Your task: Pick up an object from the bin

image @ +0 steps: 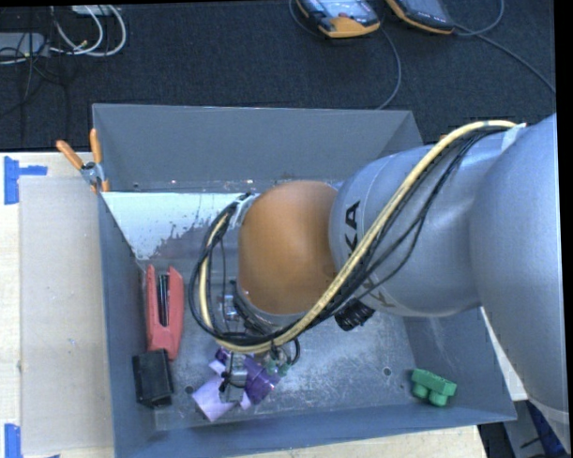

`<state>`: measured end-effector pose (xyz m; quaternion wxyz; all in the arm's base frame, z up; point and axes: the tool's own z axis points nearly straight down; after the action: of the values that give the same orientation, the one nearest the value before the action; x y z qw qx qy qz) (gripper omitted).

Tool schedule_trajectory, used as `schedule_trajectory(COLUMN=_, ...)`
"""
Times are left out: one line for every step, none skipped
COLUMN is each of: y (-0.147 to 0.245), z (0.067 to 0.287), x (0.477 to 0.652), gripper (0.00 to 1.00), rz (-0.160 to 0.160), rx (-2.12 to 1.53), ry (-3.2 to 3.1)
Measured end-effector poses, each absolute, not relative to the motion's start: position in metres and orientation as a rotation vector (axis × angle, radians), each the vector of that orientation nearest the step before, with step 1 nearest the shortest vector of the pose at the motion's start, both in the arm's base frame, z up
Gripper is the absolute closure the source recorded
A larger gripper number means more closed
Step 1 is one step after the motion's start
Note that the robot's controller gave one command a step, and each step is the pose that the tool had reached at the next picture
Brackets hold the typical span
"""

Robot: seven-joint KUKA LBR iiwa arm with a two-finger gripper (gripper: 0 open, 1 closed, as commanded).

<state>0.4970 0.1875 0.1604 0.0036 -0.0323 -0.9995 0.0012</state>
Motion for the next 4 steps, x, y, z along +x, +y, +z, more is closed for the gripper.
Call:
schedule_trajectory(y=0.172, z=0.131, x=0.500, gripper=0.00, rz=0.003, rx=-0.102, ry=-3.131)
schedule_trajectory(y=0.169, z=0.099, x=0.493, gripper=1.00, rz=0.004, rx=-0.086, ry=-3.132)
schedule_trajectory(y=0.169, z=0.099, x=0.493, gripper=1.00, rz=0.004, rx=-0.087, ry=-3.132)
schedule_trajectory(y=0.162, z=0.077, x=0.496, gripper=1.00, rz=0.002, rx=-0.044, ry=-3.132)
